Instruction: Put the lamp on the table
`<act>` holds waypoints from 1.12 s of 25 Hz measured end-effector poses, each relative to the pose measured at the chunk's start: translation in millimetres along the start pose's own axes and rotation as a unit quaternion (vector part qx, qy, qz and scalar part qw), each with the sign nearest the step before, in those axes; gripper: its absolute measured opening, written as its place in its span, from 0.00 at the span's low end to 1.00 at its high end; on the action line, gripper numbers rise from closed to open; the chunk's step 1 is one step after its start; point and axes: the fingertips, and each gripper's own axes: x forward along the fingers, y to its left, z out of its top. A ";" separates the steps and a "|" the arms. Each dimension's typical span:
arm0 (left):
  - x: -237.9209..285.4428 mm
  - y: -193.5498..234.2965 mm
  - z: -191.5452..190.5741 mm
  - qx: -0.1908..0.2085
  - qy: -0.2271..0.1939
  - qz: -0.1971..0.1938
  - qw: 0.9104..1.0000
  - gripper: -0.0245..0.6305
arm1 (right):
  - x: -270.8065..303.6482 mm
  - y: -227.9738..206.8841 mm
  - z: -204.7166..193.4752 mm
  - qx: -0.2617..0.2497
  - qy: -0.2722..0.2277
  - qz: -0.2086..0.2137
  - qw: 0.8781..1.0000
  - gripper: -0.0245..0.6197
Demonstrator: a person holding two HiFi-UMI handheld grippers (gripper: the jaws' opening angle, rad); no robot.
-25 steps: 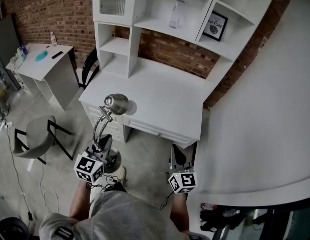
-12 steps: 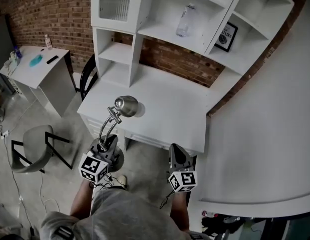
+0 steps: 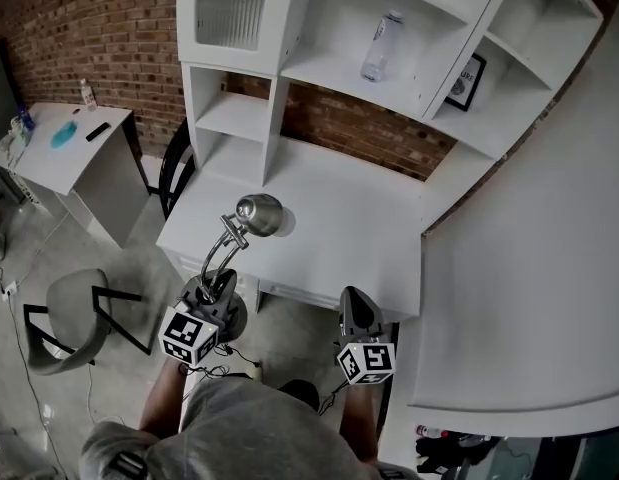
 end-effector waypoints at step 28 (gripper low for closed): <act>132.2 82.7 6.0 -0.012 0.003 0.049 0.999 0.04 | 146.8 -89.1 -4.0 0.000 0.008 0.028 1.000 0.07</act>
